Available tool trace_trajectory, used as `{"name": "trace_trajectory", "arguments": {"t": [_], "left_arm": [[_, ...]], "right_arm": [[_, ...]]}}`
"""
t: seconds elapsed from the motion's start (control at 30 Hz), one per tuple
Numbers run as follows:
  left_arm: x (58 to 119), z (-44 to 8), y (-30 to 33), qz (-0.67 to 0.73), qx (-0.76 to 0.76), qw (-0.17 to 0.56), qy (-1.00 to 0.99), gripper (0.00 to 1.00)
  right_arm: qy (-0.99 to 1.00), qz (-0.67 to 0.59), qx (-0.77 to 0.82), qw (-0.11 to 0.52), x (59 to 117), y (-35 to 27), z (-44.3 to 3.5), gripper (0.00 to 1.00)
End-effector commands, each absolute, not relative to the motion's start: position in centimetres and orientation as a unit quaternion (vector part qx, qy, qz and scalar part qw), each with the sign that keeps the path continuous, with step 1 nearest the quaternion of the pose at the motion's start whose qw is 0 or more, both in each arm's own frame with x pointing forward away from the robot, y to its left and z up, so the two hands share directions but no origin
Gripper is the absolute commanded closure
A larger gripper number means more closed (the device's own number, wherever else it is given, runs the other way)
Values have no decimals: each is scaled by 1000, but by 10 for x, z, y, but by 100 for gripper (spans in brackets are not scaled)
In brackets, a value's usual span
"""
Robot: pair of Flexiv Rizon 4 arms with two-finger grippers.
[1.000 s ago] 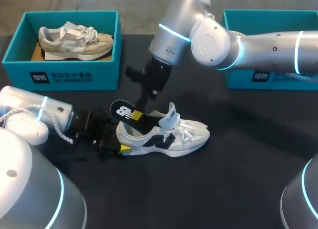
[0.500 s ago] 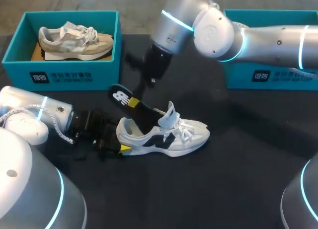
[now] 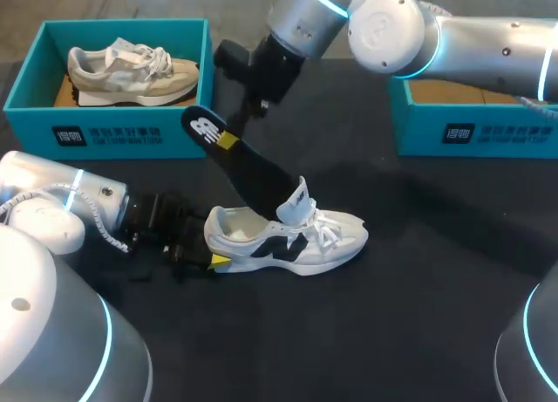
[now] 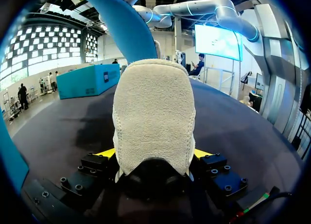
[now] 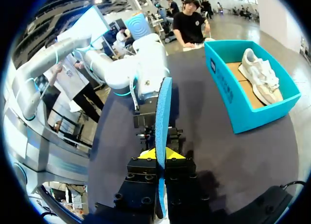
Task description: Take the shoe out of the shoebox, open the shoe tongue, remove and reinsert the insole, then place the shoe into the shoebox
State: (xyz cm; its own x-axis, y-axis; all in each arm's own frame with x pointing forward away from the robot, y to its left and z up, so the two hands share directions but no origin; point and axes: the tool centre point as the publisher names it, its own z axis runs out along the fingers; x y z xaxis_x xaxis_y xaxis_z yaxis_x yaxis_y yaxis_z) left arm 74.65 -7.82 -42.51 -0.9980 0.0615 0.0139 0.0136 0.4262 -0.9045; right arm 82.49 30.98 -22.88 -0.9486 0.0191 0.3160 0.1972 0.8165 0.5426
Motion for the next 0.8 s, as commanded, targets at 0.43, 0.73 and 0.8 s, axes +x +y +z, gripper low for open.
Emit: {"name": "trace_trajectory", "arguments": {"t": [0.43, 0.73, 0.8], "left_arm": [[747, -428, -79, 534, -22, 22, -845, 100], [747, -428, -79, 534, -22, 22, -845, 100], [747, -428, -79, 534, -22, 22, -845, 100]], "right_arm": [[-932, -343, -100, 65, 857, 317, -185, 100], [-909, -388, -153, 13, 864, 306, -171, 100], [-909, -389, -151, 12, 865, 305, -170, 100]]}}
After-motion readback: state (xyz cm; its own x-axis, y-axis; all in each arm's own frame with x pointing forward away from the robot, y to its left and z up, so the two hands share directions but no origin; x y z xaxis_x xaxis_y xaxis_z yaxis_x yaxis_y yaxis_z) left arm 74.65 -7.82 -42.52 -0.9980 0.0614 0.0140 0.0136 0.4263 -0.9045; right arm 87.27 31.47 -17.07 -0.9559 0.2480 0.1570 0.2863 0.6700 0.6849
